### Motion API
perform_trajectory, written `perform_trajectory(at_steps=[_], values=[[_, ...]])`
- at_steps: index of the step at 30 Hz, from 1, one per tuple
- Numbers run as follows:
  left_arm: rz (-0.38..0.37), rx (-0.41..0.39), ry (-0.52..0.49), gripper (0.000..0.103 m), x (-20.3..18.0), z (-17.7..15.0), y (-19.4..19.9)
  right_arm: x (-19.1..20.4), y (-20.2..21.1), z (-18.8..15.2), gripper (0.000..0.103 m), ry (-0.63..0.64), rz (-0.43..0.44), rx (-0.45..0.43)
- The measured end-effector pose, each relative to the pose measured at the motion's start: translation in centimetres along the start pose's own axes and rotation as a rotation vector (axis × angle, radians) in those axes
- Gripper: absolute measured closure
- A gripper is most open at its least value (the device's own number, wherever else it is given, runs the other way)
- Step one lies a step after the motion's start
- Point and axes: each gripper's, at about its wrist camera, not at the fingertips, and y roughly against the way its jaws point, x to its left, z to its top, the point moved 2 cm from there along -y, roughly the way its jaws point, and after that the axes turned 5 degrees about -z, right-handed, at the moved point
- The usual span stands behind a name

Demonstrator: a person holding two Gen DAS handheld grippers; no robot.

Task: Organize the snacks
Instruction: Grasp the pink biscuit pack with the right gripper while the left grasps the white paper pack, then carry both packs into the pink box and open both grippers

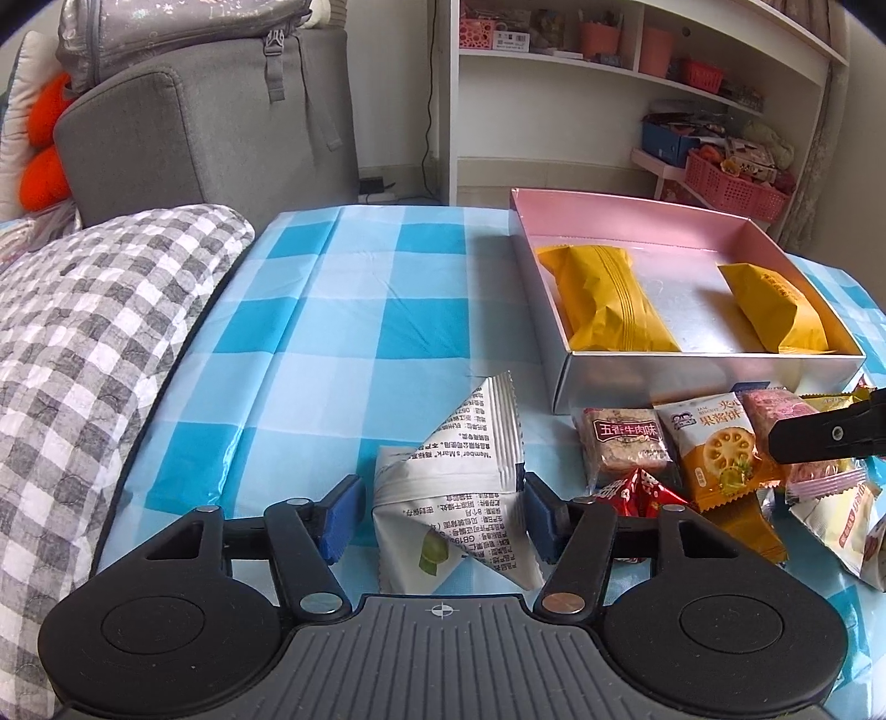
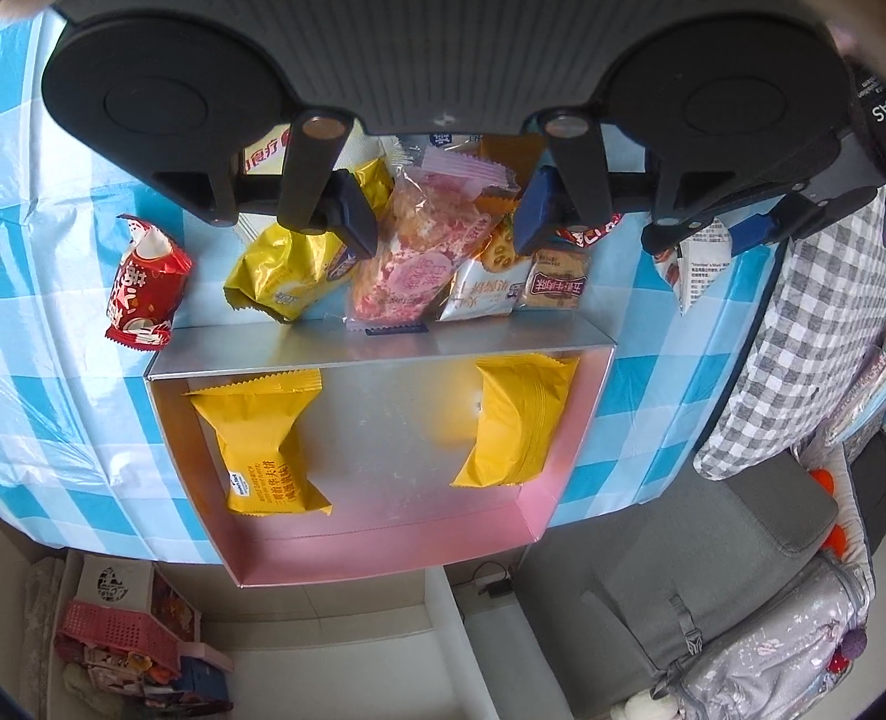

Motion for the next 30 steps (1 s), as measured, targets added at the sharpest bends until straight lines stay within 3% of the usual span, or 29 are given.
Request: perform_trajectory(at_steps=[7, 12, 30], values=[[0.019, 0.014, -0.015, 0.055, -0.2, 0.1, 0.0, 1.0, -0.4, -0.5, 0.057, 0.072, -0.061, -0.011], [0.018, 0.024, 0.002, 0.056, 0.0, 0.2, 0.2, 1.2, -0.6, -0.7, 0.071, 0.105, -0.103, -0.014], [-0.022, 0.034, 0.068, 0.058, 0.3, 1.4, 1.9, 0.7, 1.6, 0.1, 0.074, 0.057, -0.045, -0.051]])
